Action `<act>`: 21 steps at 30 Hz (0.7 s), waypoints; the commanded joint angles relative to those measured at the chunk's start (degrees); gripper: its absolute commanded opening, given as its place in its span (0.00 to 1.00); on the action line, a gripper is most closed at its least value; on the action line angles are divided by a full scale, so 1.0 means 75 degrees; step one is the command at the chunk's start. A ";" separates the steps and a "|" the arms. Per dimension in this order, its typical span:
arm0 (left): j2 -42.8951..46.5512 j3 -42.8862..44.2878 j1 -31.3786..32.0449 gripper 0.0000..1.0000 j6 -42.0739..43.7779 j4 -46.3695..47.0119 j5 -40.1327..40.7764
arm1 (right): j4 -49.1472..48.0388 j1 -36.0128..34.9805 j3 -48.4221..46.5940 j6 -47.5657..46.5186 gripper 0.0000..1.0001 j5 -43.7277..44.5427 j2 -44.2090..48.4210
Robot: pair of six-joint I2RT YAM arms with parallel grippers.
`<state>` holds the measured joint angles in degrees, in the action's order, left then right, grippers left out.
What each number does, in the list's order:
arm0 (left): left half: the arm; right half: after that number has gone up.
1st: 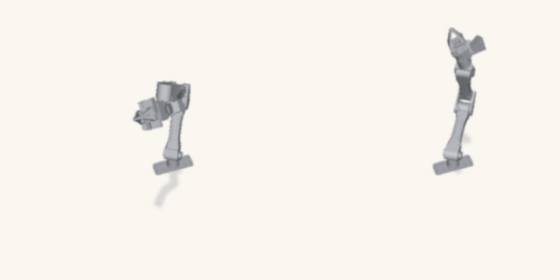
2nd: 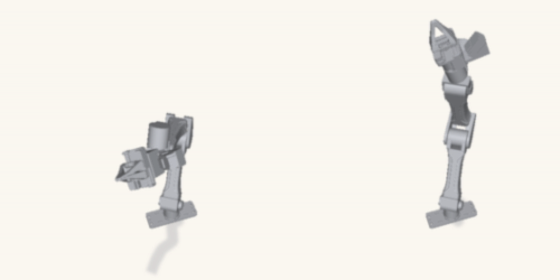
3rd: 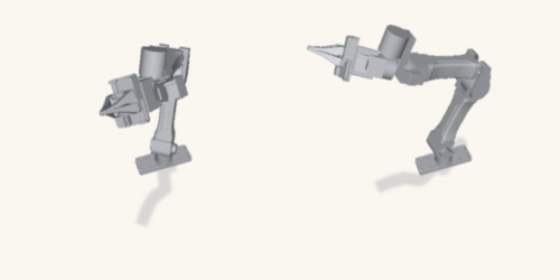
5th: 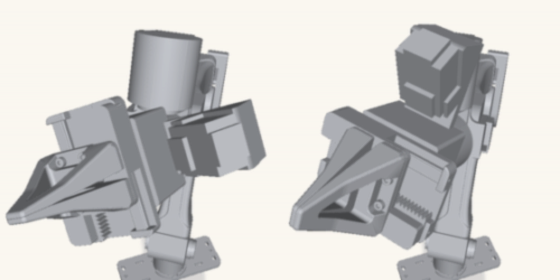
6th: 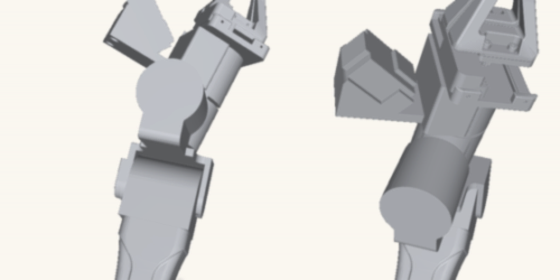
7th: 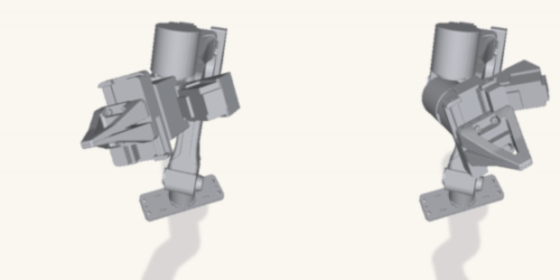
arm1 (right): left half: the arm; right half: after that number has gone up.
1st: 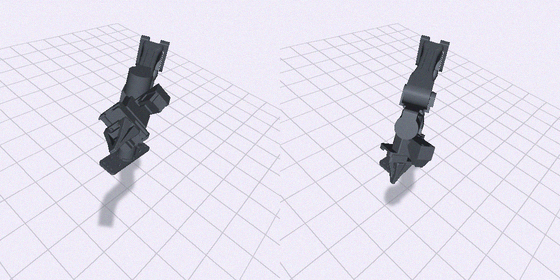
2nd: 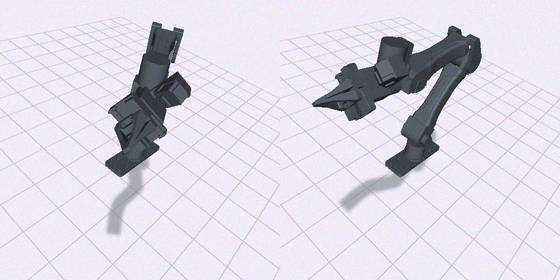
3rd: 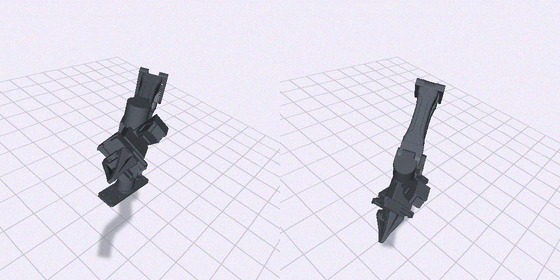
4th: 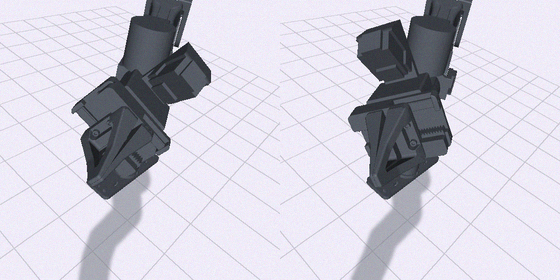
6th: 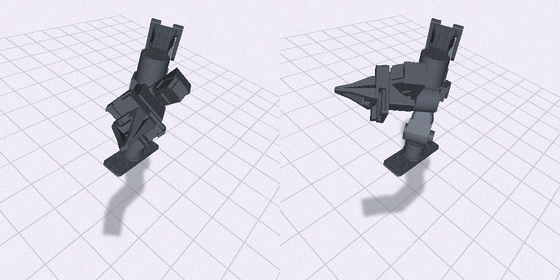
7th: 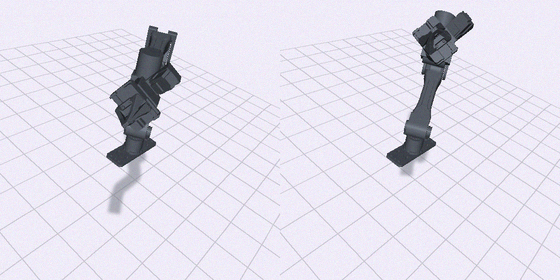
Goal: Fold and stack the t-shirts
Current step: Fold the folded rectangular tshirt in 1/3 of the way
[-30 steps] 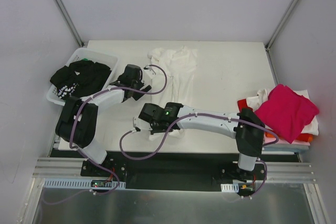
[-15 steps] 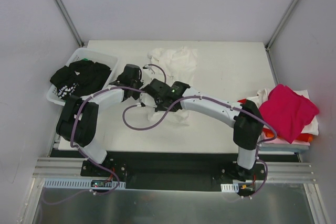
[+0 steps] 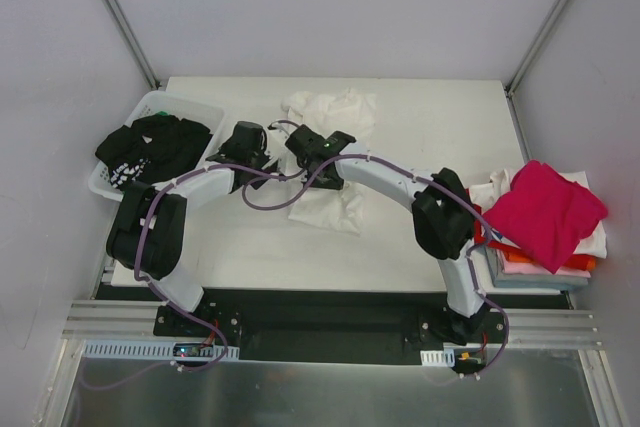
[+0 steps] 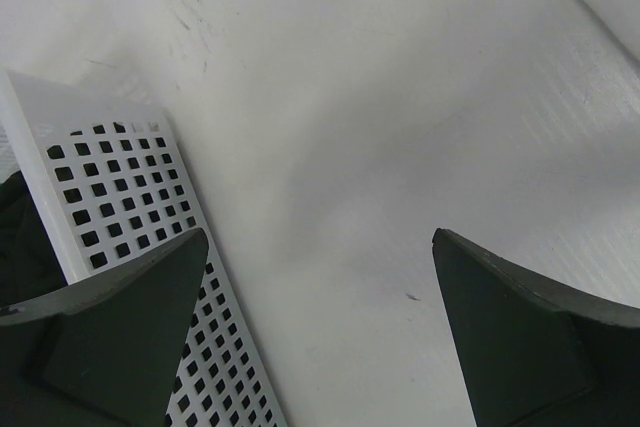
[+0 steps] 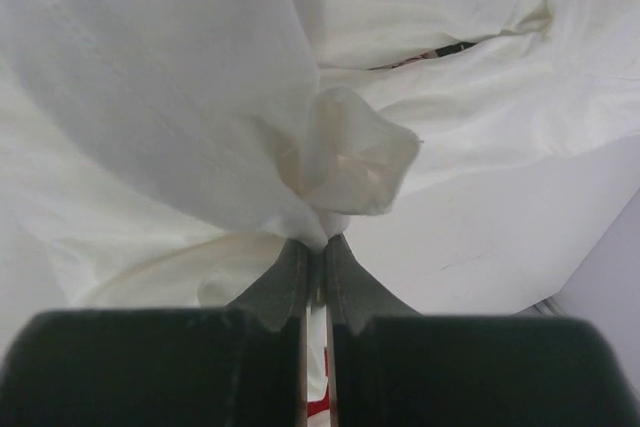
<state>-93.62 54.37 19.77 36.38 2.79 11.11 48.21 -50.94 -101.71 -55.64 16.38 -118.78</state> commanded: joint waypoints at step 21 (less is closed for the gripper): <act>-0.0032 0.0040 0.0001 0.96 -0.0034 0.0214 -0.0111 | -0.0732 0.0569 -0.1731 -0.0527 0.10 -0.0145 -0.1154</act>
<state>-93.86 54.37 18.94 35.51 4.08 12.01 48.21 -47.88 -110.61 -60.71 14.98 -125.69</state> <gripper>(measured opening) 0.961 0.092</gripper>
